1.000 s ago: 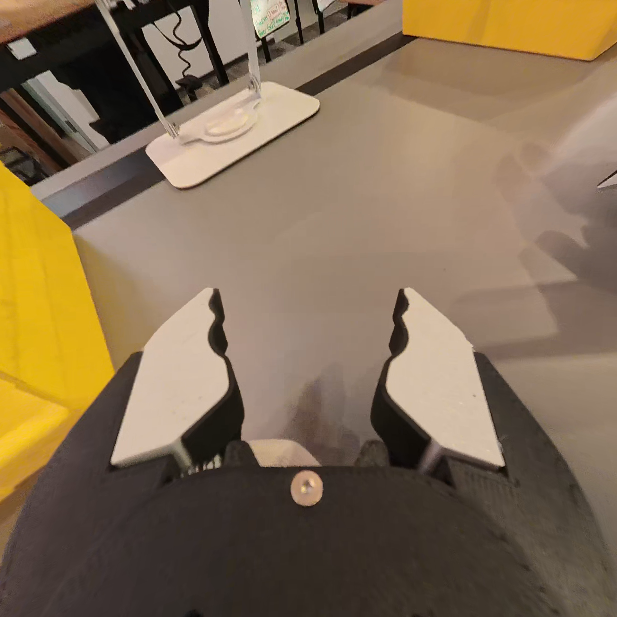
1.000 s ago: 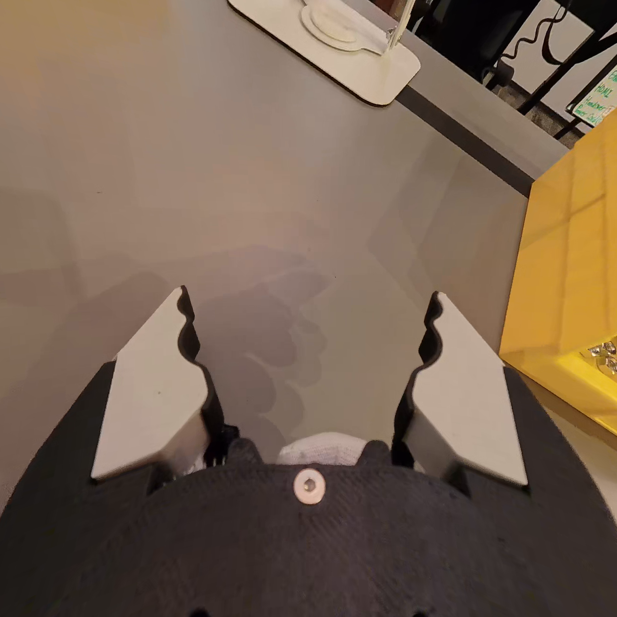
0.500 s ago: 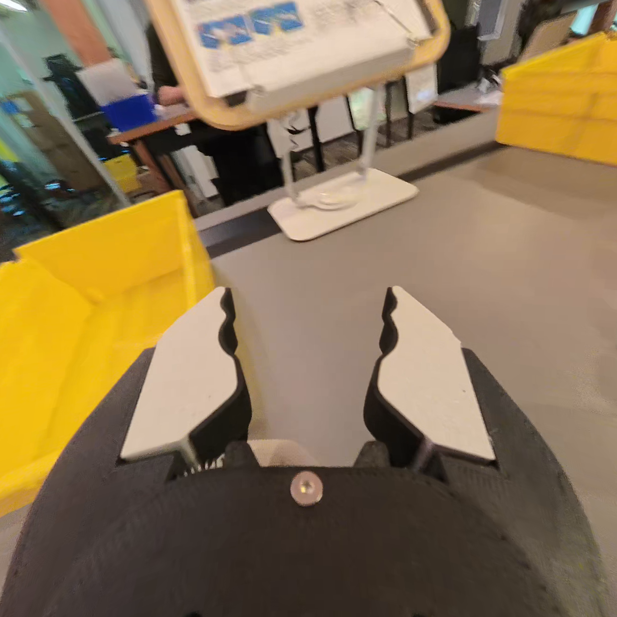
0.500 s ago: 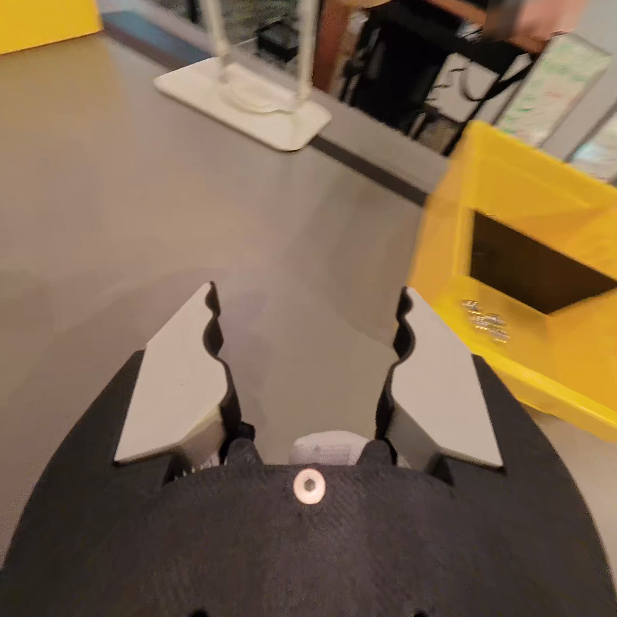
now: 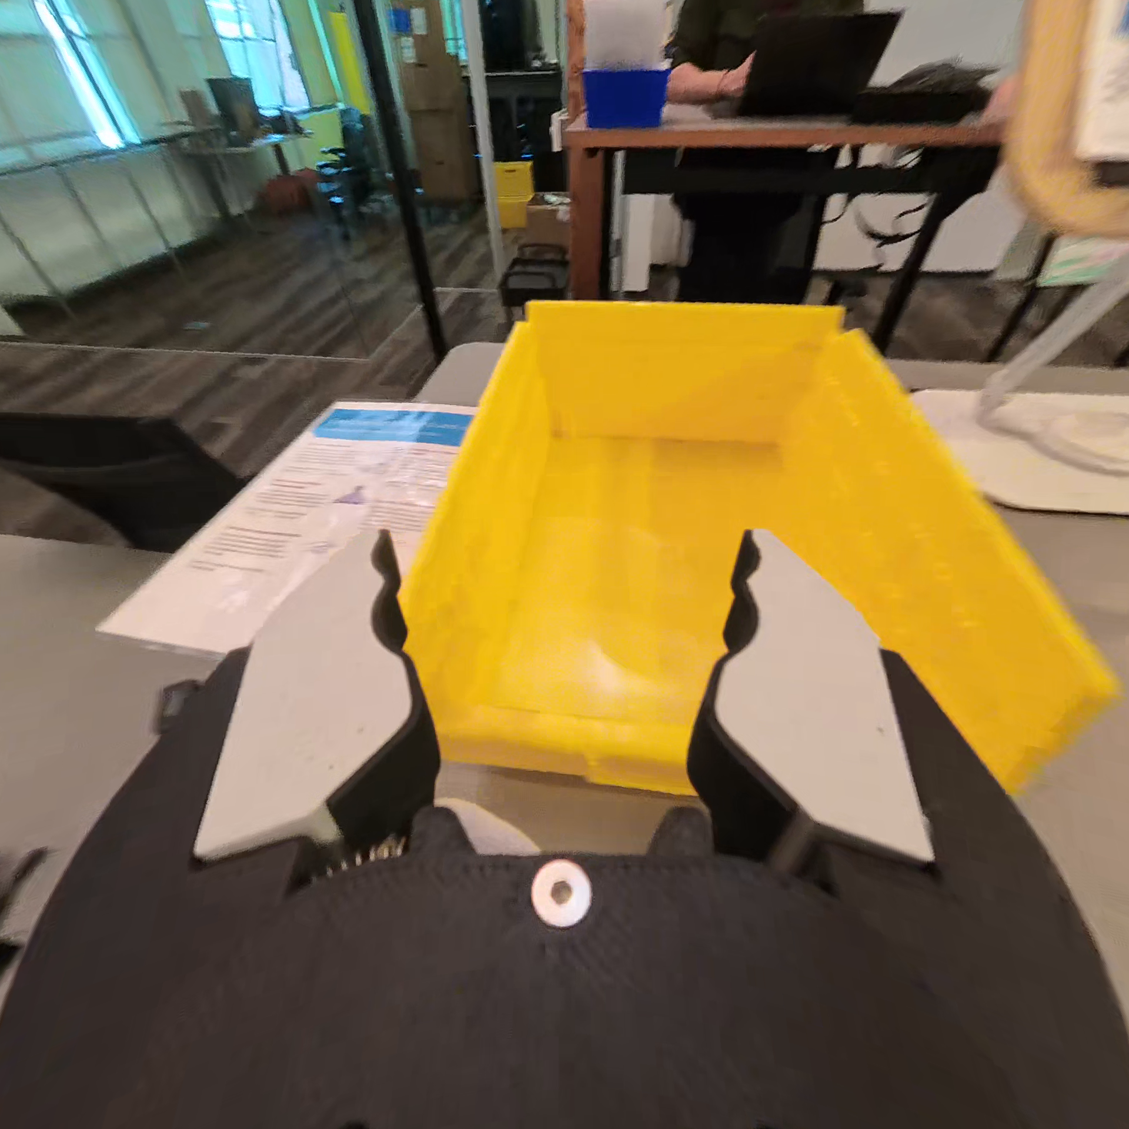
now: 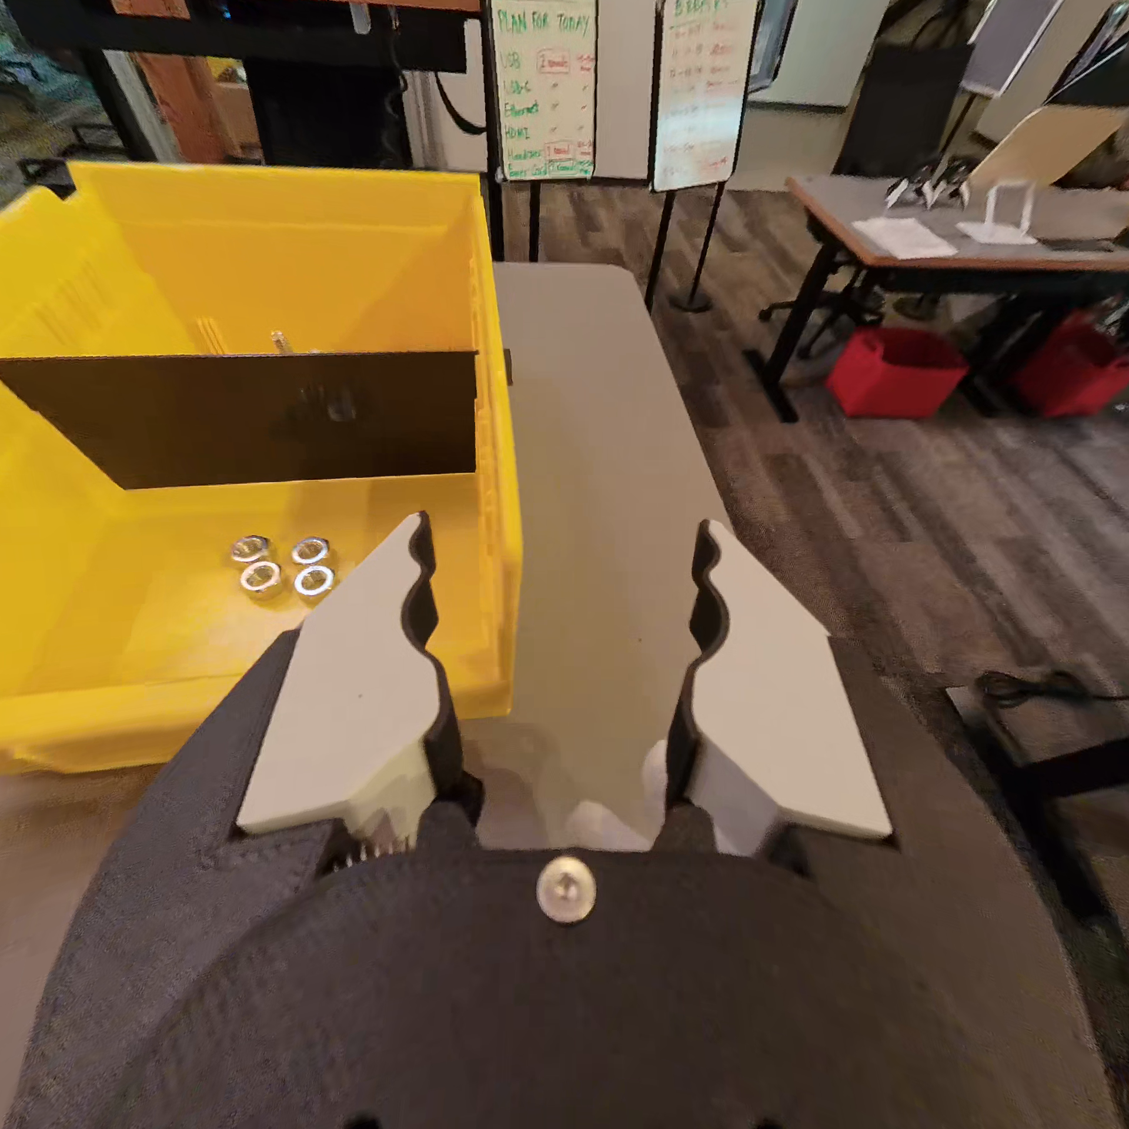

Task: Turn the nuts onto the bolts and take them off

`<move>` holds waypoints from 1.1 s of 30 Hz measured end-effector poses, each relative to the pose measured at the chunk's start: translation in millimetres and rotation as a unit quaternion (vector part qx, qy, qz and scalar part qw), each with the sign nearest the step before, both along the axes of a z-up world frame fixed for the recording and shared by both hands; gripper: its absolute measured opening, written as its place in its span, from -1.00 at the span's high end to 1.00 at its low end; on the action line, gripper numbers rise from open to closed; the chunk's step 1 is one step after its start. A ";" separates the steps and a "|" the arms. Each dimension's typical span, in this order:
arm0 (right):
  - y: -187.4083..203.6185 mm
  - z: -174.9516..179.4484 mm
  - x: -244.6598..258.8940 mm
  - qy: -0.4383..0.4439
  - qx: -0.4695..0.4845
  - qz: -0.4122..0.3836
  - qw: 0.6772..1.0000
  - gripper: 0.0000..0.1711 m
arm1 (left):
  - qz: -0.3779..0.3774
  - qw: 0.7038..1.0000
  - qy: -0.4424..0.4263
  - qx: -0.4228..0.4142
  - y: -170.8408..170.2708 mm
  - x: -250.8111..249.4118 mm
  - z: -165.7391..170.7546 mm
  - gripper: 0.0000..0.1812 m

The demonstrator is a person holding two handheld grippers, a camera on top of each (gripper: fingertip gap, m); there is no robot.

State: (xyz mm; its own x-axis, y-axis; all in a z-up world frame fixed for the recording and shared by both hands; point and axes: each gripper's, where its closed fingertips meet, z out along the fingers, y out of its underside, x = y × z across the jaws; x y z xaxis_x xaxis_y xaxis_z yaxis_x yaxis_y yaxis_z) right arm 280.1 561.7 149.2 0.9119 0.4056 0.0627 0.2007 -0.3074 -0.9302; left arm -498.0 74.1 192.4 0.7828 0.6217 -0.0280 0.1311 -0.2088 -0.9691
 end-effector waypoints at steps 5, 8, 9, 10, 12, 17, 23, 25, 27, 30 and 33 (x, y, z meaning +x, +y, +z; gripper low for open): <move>11.3 -17.0 -8.0 -0.012 -0.012 0.028 0.999 0.24 | 0.025 0.998 0.017 -0.047 -6.1 -28.4 -12.5 -0.07; 15.6 -18.0 -8.2 -0.012 -0.019 0.034 0.999 0.24 | 0.026 0.996 0.022 -0.080 -6.9 -38.6 -19.9 -0.04; 15.8 -18.3 -9.4 -0.015 -0.021 0.041 0.999 0.28 | 0.034 0.995 0.025 -0.088 -8.5 -43.9 -21.6 -0.06; 15.1 -18.1 -11.8 -0.017 -0.021 0.051 0.998 0.35 | 0.044 0.995 0.028 -0.088 -10.2 -49.8 -22.2 -0.08; 10.9 -19.6 -19.7 -0.019 -0.028 0.076 0.997 0.47 | 0.046 0.994 0.011 -0.094 -11.1 -58.3 -29.6 -0.08; 8.7 -19.6 -24.3 -0.030 -0.018 0.087 0.996 0.75 | 0.020 0.994 -0.031 -0.107 -3.0 -67.2 -52.9 0.22; 4.0 -21.3 -30.4 -0.010 -0.031 0.105 0.994 0.98 | -0.024 0.994 -0.064 -0.082 11.1 -67.8 -59.1 0.85; -0.8 -20.9 -33.1 -0.010 -0.037 0.113 0.993 0.99 | -0.051 0.993 -0.085 -0.058 18.1 -60.8 -58.5 0.95; -6.6 -21.1 -35.0 -0.014 -0.043 0.115 0.992 0.99 | -0.053 0.994 -0.083 -0.045 19.1 -60.2 -57.3 0.95; -16.9 -21.4 -38.0 -0.024 -0.046 0.110 0.993 0.99 | -0.059 0.994 -0.085 -0.038 16.7 -56.3 -56.9 0.95; -31.6 -21.3 -43.6 -0.033 -0.047 0.106 0.993 0.98 | -0.068 0.994 -0.079 -0.037 13.3 -49.4 -52.9 0.95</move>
